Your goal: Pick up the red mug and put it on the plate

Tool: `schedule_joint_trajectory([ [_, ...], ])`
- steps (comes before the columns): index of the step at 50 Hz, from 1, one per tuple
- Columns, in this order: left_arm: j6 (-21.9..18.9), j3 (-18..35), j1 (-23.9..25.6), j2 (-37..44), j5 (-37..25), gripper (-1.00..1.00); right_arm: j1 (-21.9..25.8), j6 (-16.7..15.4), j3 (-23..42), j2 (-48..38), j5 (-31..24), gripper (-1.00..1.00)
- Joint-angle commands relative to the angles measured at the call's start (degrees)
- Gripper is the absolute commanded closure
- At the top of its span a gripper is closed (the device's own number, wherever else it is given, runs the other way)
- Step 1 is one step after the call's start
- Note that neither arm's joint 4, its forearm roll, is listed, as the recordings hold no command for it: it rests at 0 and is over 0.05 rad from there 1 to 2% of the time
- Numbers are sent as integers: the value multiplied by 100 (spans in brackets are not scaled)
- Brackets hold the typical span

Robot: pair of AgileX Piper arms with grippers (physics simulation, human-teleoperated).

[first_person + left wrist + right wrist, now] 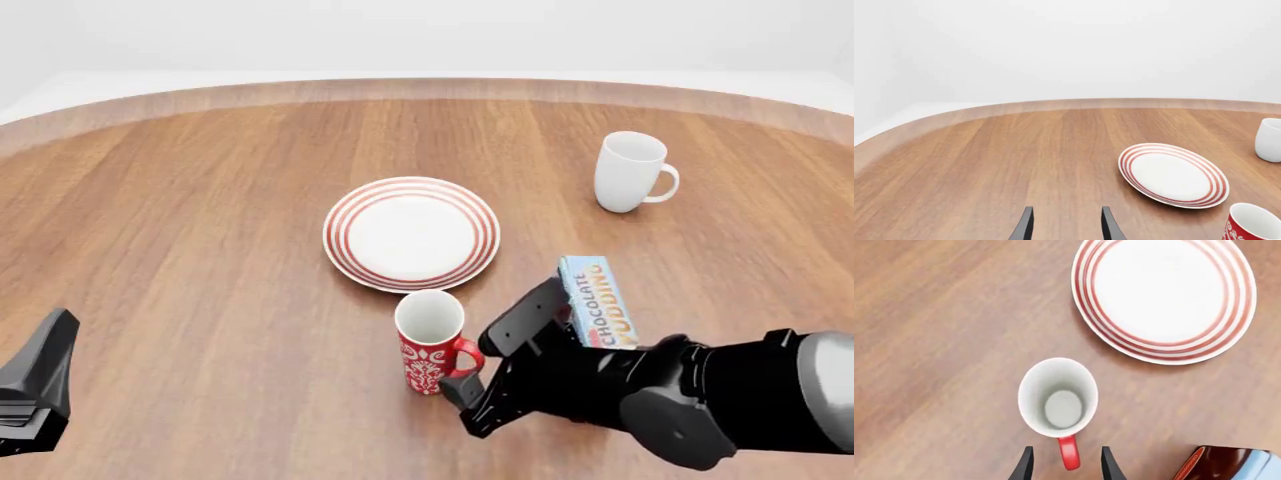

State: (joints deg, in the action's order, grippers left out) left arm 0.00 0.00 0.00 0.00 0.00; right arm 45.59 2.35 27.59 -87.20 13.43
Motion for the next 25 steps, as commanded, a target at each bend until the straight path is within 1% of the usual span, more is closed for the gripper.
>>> schedule_joint_trajectory([
  [1,0,0,0,0,0,-100,26,56,-21,-84,99,-100],
  [5,0,0,0,0,0,-100,41,55,-33,-69,96,-100],
  [6,0,0,0,0,0,-100,20,29,-27,-69,96,100],
  [9,0,0,0,0,0,-100,-57,-72,3,-72,98,100],
  [16,0,0,0,0,0,-100,-176,-172,77,-44,71,100],
  [25,0,0,0,0,0,-100,-136,-198,63,258,-59,100],
])
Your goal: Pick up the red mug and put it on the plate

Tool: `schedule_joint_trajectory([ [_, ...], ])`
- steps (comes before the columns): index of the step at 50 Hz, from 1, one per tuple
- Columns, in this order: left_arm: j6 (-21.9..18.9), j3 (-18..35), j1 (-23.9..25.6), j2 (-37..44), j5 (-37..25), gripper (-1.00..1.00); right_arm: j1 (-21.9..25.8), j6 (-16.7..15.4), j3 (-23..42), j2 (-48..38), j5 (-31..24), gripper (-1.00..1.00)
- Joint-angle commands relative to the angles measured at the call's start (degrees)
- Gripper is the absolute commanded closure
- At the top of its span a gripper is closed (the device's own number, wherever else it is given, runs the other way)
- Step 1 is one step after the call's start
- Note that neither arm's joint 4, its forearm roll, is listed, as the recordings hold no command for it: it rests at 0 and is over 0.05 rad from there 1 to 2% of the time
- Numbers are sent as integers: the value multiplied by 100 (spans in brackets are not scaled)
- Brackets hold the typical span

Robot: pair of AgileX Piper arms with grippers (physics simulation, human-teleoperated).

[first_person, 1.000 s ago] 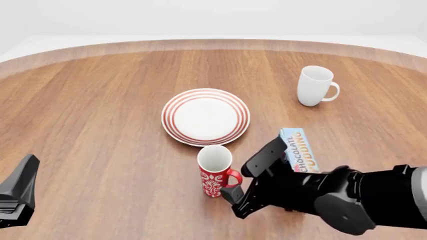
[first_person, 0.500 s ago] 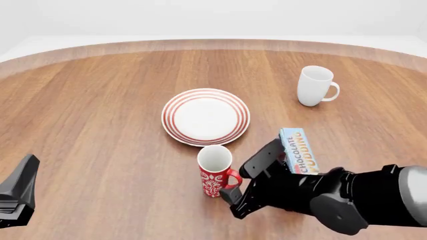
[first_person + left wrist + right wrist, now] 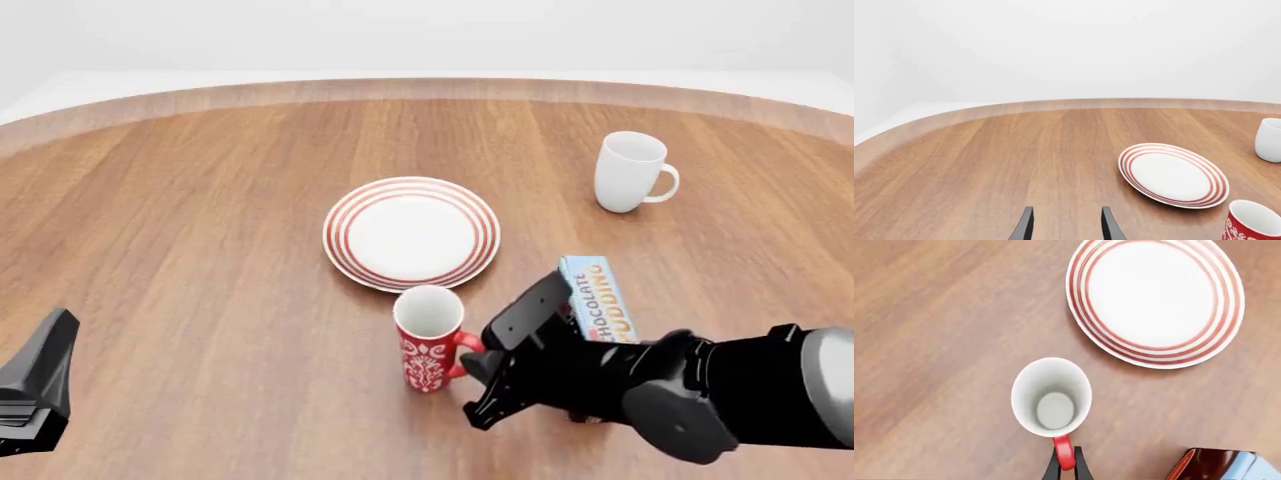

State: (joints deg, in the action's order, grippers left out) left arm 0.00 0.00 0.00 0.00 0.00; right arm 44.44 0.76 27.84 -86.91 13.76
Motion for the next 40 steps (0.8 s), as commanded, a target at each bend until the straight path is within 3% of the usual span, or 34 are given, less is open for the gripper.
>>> schedule_joint_trajectory([
  [1,0,0,0,0,0,-100,-16,-46,43,281,-114,100],
  [7,0,0,0,0,0,-100,-22,36,88,1067,-458,100],
  [15,0,0,0,0,0,-100,-113,-115,222,1704,-951,100],
  [40,0,0,0,0,0,-100,-450,-330,471,2310,-1165,100],
])
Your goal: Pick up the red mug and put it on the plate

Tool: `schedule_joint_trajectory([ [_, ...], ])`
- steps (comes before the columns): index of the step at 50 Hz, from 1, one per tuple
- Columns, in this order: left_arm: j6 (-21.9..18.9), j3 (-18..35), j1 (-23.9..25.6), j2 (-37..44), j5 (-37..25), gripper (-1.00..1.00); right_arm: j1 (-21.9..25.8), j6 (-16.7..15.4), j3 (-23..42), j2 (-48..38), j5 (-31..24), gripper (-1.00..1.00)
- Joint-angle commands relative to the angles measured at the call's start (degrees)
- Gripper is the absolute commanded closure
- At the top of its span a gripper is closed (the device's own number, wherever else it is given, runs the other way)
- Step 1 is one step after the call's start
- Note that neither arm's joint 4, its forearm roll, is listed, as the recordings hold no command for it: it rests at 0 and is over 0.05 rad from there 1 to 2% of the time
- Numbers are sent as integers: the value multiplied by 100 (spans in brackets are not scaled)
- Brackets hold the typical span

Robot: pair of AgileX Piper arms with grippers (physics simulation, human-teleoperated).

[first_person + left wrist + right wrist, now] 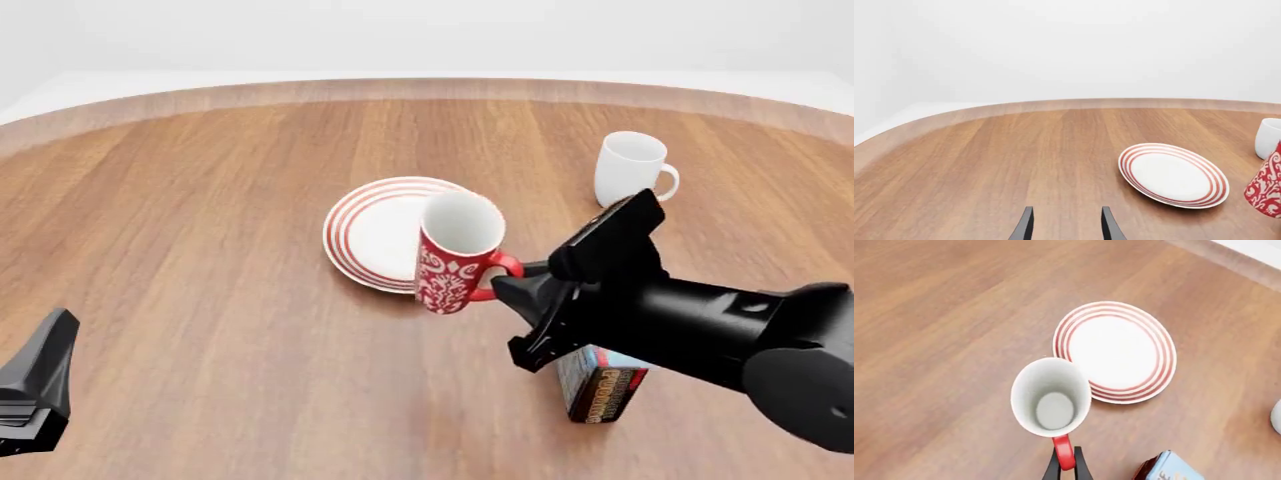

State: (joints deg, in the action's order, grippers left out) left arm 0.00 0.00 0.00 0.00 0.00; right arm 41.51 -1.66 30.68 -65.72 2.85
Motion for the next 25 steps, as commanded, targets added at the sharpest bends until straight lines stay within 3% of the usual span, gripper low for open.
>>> schedule_joint_trajectory([
  [1,0,0,0,0,0,-100,-183,-104,224,181,-74,100],
  [25,0,0,0,0,0,-100,-491,-465,803,-283,44,100],
])
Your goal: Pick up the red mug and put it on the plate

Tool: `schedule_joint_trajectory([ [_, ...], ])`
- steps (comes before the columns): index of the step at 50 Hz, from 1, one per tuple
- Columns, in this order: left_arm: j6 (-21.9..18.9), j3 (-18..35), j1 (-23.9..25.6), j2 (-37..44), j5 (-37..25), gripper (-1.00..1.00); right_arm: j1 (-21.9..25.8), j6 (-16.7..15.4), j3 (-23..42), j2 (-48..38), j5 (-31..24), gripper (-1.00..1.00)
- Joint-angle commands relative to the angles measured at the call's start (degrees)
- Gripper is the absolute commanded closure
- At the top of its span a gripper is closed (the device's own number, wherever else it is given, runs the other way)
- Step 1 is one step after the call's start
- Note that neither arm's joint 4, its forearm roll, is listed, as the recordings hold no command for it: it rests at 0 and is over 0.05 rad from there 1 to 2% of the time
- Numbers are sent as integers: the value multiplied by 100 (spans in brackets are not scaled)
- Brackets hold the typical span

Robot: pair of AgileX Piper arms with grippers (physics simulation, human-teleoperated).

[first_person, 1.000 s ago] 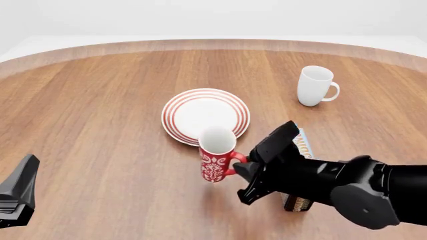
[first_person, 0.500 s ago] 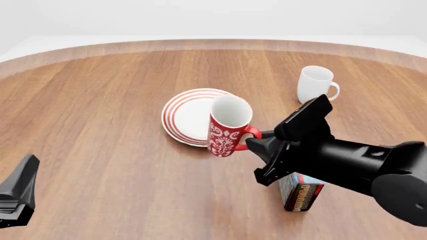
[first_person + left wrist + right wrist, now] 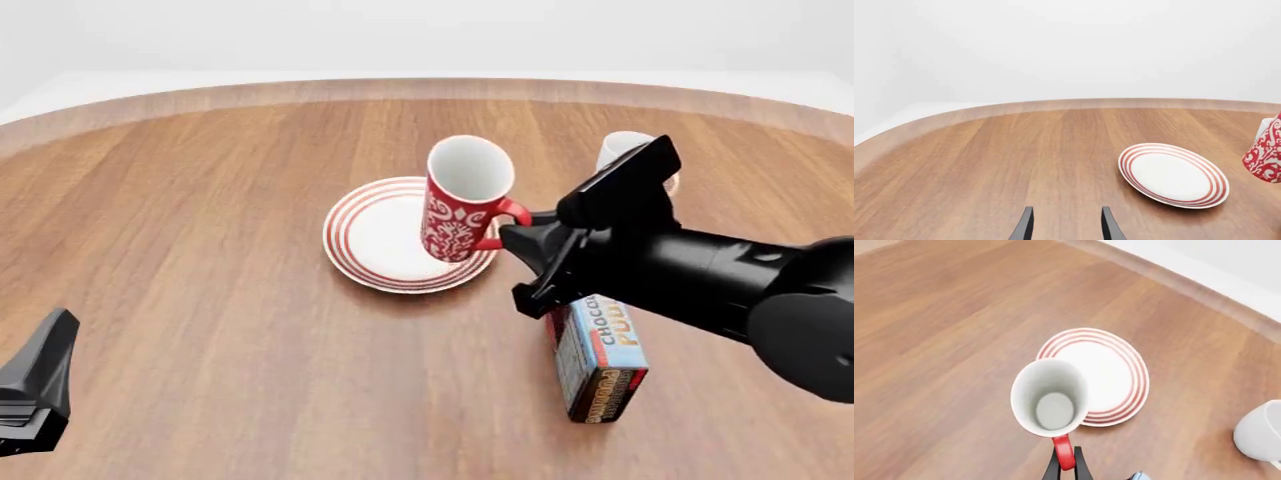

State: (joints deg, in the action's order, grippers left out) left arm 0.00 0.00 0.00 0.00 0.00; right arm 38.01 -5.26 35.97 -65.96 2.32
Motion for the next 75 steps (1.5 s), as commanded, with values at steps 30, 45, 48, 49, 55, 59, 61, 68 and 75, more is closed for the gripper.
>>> schedule_joint_trajectory([
  [30,0,0,0,0,0,-100,-604,-165,1009,-1458,418,100],
  [45,0,0,0,0,0,-100,-750,-175,1222,-2162,911,100],
  [48,0,0,0,0,0,-100,-775,-169,1281,-2337,1025,100],
  [49,0,0,0,0,0,-100,-787,-158,1303,-2393,1059,100],
  [55,0,0,0,0,0,-100,-831,-173,1436,-2662,1165,100],
  [59,0,0,0,0,0,-100,-812,-160,1580,-2842,1186,100],
  [61,0,0,0,0,0,-100,-796,-139,1625,-2911,1203,100],
  [68,0,0,0,0,0,-100,-823,-130,1795,-3165,1295,100],
  [75,0,0,0,0,0,-100,-782,-104,1968,-3394,1302,100],
])
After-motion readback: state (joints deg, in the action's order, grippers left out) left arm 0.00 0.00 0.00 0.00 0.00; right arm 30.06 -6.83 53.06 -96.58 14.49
